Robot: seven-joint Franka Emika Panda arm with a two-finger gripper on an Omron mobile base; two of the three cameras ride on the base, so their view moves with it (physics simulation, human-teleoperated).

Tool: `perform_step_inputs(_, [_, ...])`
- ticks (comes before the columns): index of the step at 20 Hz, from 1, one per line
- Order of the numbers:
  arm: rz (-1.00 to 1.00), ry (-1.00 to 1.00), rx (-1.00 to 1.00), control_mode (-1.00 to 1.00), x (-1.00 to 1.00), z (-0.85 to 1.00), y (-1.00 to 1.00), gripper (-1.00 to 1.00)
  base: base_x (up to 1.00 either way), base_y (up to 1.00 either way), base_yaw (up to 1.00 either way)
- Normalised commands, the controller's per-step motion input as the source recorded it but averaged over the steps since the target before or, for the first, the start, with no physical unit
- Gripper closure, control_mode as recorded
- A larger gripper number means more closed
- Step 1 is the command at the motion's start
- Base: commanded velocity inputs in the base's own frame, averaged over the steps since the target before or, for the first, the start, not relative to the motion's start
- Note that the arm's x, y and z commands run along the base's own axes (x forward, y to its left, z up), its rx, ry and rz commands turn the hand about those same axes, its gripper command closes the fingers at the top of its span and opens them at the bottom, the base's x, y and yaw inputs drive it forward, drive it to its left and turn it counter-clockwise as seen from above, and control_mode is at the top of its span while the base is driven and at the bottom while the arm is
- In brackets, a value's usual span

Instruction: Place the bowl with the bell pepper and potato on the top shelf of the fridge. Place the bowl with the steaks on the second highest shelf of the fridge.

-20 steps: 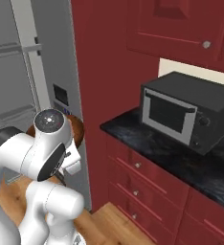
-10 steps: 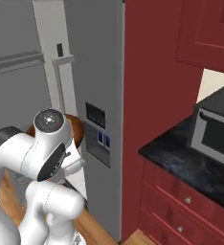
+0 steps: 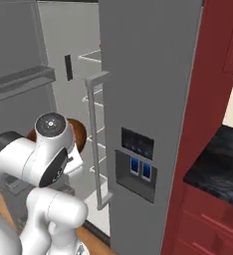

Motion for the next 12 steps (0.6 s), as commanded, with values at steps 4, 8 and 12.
perform_step_inputs(4, [0.00,0.00,0.00,1.00,0.00,0.00,0.00,1.00,0.52,0.82,-0.53])
perform_step_inputs(8, [0.00,0.00,0.00,1.00,0.00,0.00,0.00,1.00,0.05,0.18,-0.27])
perform_step_inputs(12, [0.00,0.00,0.00,1.00,0.00,0.00,0.00,1.00,0.37,0.39,-0.26])
